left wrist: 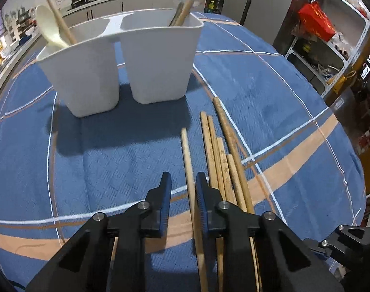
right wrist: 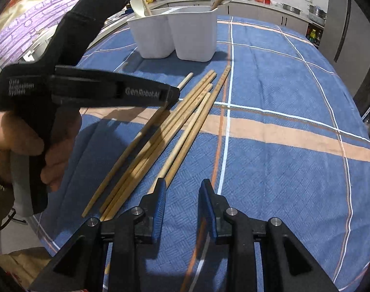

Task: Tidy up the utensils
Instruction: 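Return to the pile and grasp another chopstick with each tool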

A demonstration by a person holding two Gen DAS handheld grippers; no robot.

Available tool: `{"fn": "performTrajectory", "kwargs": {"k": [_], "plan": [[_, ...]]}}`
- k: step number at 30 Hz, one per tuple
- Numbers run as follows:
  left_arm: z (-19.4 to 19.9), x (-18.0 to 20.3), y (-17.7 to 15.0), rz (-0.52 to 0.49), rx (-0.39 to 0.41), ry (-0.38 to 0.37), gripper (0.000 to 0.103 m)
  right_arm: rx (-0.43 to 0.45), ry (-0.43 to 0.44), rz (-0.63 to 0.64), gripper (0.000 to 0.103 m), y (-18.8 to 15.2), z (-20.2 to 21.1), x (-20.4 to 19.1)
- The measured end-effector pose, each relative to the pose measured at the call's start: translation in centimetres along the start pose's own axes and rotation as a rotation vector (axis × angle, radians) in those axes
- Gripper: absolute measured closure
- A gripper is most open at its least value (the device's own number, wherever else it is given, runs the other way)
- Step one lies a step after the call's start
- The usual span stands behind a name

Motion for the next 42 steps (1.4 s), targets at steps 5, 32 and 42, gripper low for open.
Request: {"fn": "performTrajectory", "kwargs": {"k": [5, 32, 42], "plan": [[-0.5, 0.2, 0.9, -0.035, -0.002, 0.034, 0.083, -0.002, -0.009, 0.022, 0.071, 1.1, -0.7, -0.9], [3.8, -4.7, -4.0, 0.232, -0.050, 0.035, 0.097, -0.149, -0.053, 0.010, 0.088, -2.1, 0.6, 6.4], [3.5, -5.1, -2.9, 0.226, -0.075, 0.030, 0.097, -0.196, -0.038, 0.084, 0.088, 6.7, -4.0, 3.7]]}}
Point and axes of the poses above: each gripper's, at about its wrist camera, not at the fingertips, and z roughly against the way its jaws point, x to its right, y to its top, the point moved 4 cm from there along -z, roughly the way its jaws point, and after that the axes turned 13 degrees about -y, right-handed, at the moved point
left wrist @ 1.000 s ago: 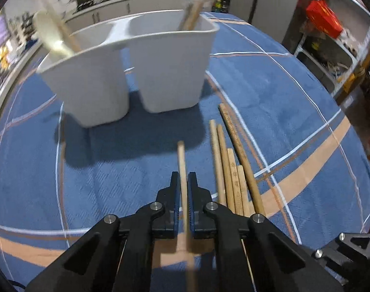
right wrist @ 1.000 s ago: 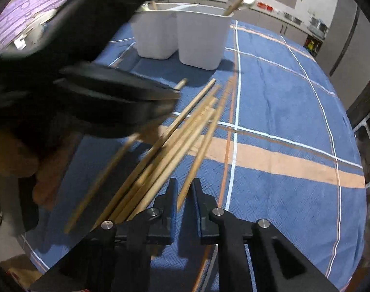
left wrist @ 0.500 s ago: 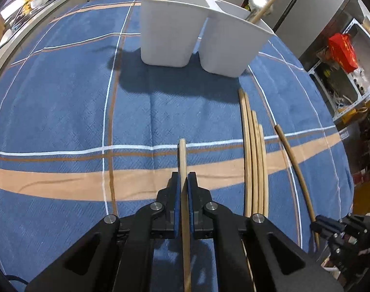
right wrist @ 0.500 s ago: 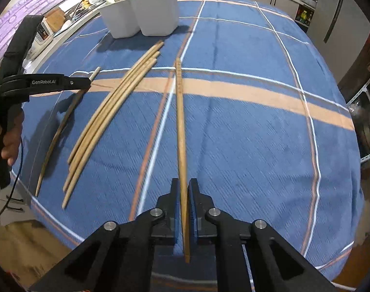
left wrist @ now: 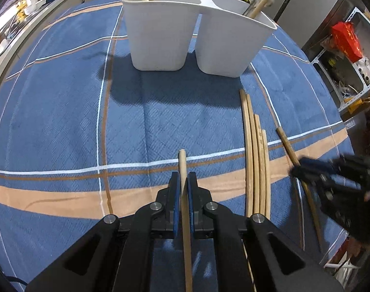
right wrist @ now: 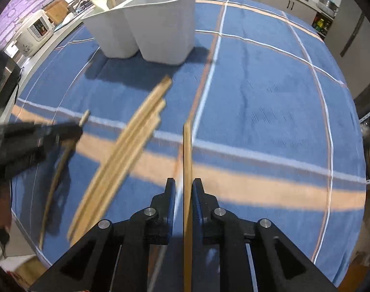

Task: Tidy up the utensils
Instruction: 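Return to the pile and grasp another chopstick with each tool, then lift both held chopsticks upright and carry them above the white holder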

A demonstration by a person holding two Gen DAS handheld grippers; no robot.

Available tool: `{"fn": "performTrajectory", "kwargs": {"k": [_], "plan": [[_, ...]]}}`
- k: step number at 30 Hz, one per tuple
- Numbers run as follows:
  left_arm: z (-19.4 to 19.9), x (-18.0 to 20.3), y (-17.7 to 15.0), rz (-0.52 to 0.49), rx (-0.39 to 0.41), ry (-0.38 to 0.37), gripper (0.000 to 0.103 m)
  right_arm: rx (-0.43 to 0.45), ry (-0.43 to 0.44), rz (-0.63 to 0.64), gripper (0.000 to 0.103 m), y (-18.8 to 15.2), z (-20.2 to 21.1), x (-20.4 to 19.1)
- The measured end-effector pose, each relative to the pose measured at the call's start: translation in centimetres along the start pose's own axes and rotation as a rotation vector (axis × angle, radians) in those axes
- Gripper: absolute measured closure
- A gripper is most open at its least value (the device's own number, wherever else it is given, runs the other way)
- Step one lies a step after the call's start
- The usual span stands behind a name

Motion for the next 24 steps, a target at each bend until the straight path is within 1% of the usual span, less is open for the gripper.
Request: {"fn": "performTrajectory", "kwargs": {"k": [3, 5, 7, 10, 12, 16, 18, 20, 22, 24], "plan": [[-0.2, 0.0, 0.3, -0.005, 0.001, -0.005, 0.097, -0.043, -0.012, 0.018, 0.088, 1.9, -0.6, -0.4], [-0.3, -0.1, 0.3, -0.008, 0.005, -0.011, 0.097, -0.060, -0.022, 0.028, 0.089, 2.4, -0.7, -0.6], [-0.3, -0.2, 0.4, -0.005, 0.022, -0.033, 0.097, -0.059, -0.033, 0.031, 0.095, 2.7, -0.8, -0.7], [-0.1, -0.6, 0.5, 0.012, 0.044, -0.071, 0.098, -0.018, -0.021, 0.011, 0.096, 2.6, -0.6, -0.7], [0.2, -0.9, 0.3, 0.026, 0.060, -0.071, 0.098, 0.022, 0.007, -0.022, 0.097, 2.2, -0.2, -0.3], [2.5, -0.6, -0.2, 0.016, 0.125, -0.058, 0.098, 0.116, 0.022, -0.076, 0.097, 0.7, 2.3, 0.9], [4.1, 0.1, -0.5, -0.007, 0.167, -0.052, 0.098, 0.195, 0.014, -0.098, 0.097, -0.3, 4.7, 1.6], [5.9, 0.9, -0.7, -0.032, 0.207, -0.046, 0.098, 0.253, 0.021, -0.130, 0.097, -0.9, 7.0, 2.3], [7.5, 1.7, -1.0, -0.057, 0.243, -0.047, 0.098, 0.314, 0.022, -0.153, 0.097, -1.8, 9.2, 2.5], [9.2, 2.8, -1.5, -0.089, 0.285, -0.043, 0.098, 0.359, 0.036, -0.180, 0.097, -2.3, 11.0, 1.9]]}}
Point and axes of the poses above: each gripper's, at about its wrist camera, not at the fingertips, and z roughly against the way its jaws point, x to its right, y to its top, the point moved 4 cm from there along -z, roughly the way its jaws point, and after that the axes turned 13 degrees about -y, right-handed, at the moved point
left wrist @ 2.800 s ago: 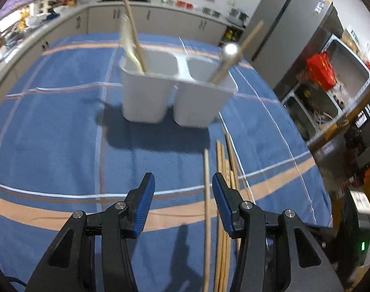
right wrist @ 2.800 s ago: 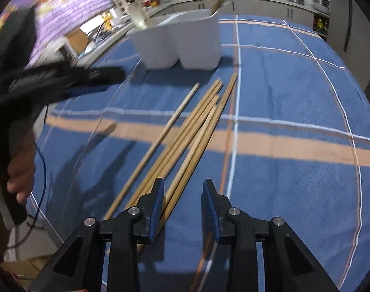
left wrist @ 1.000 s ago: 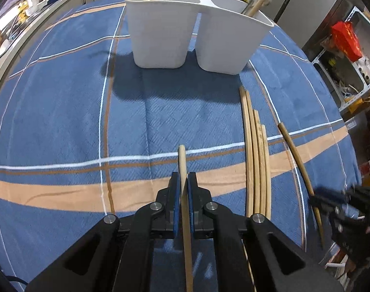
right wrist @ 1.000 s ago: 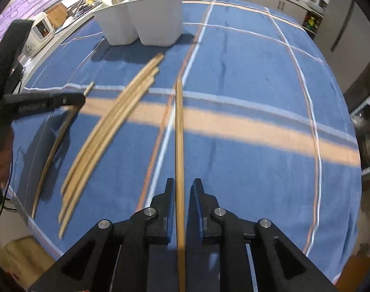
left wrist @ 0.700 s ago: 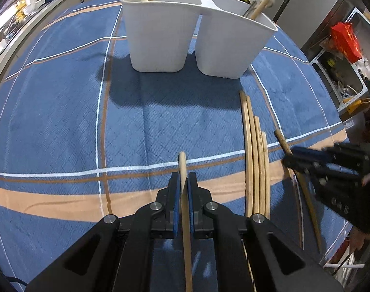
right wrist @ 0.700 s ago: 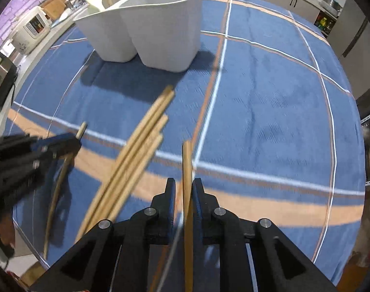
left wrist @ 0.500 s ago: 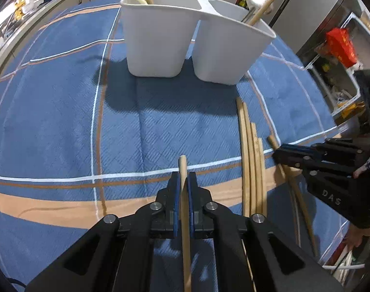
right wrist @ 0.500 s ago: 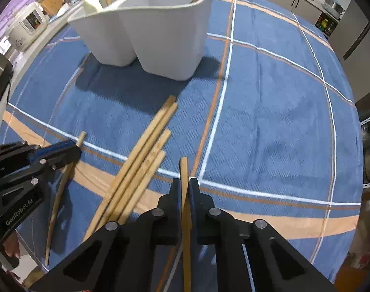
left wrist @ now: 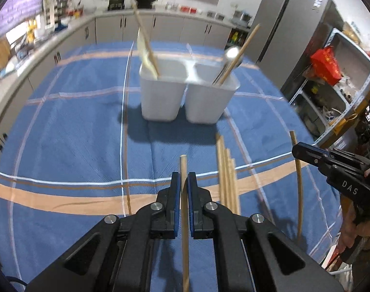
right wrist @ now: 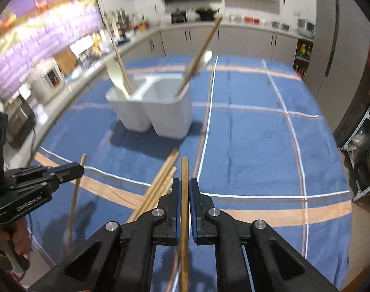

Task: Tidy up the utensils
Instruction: 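Lift both held chopsticks upright and carry them above the white holder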

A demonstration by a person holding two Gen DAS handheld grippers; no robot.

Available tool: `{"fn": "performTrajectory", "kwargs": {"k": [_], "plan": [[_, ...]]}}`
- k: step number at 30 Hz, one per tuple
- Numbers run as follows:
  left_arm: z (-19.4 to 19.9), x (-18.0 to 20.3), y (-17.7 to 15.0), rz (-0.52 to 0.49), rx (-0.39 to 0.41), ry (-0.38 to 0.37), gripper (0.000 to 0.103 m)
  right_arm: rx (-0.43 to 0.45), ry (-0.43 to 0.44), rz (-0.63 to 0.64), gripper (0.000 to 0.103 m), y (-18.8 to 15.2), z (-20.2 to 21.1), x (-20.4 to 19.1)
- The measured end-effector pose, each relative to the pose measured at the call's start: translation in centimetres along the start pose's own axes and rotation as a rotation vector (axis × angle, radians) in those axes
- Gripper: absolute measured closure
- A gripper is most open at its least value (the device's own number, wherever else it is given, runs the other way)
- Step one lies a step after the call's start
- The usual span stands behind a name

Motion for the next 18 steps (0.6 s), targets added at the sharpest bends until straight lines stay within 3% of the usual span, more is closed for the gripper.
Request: {"fn": "performTrajectory", "kwargs": {"k": [4, 18], "plan": [[3.1, 1.7, -0.4, -0.045, 0.069, 0.004, 0.098, 0.071, 0.012, -0.039, 0.097, 0.8, 2.9, 0.9], [11.7, 4.6, -3.2, -0.062, 0.245, -0.009, 0.098, 0.258, 0.000, -0.079, 0.097, -2.4, 11.0, 0.8]]}}
Point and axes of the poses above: each gripper's, at about its wrist camera, not at the fingertips, and z roughly against the way its jaws point, x to its right, y to its top, the point moved 4 cm from there along -z, roughly the way its jaws point, and after that the axes turned 13 degrees about -y, right-handed, at the moved point
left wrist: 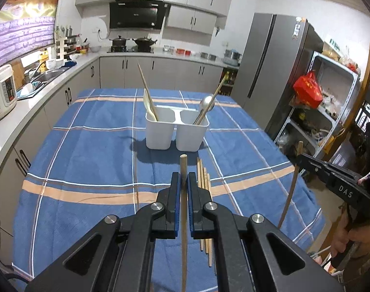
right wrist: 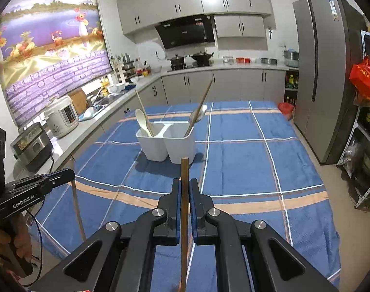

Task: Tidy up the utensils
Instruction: 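Lift both held chopsticks upright and carry them above the white holder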

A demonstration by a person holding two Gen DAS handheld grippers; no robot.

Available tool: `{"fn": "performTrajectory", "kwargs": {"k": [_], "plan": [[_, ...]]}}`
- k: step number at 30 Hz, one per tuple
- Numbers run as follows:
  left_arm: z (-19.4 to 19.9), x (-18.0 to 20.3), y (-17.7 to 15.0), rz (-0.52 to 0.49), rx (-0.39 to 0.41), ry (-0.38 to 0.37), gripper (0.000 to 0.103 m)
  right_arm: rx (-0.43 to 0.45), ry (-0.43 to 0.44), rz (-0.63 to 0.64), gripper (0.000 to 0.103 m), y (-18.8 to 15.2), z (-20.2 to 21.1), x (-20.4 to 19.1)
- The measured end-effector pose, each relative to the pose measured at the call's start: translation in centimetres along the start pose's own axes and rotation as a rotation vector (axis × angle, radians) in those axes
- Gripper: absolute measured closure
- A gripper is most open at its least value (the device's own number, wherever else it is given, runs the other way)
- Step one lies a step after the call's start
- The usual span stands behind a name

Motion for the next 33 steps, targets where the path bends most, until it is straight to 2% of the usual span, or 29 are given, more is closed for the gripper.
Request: {"fn": "performTrajectory", "kwargs": {"k": [9, 18, 25, 33], "plan": [[3.7, 1.3, 0.7, -0.008, 0.083, -0.005, 0.098, 0.081, -0.002, 0.004, 0.097, 0.6, 3.3, -0.7], [4.8, 0.8, 3.0, 0.000, 0.130, -0.028, 0.098, 0.130, -0.009, 0.011, 0.097, 2.5, 4.1, -1.5], [5.3, 0.2, 8.0, -0.022, 0.205, -0.051, 0.098, 0.187, -0.004, 0.009, 0.097, 6.5, 3.9, -2.6], [3.5, -1.9, 16.5, -0.038, 0.291, -0.056, 0.098, 0.284, 0.000, -0.055, 0.096, 14.7, 1.9, -3.3]]}}
Point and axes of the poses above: each gripper's, at about its wrist camera, not at the fingertips, and z roughly against the way its jaws point, x to its right, y to its top, the point moved 4 cm from there along -z, roughly the way its jaws point, and after that the axes turned 13 degrees about -y, right-handed, at the moved point
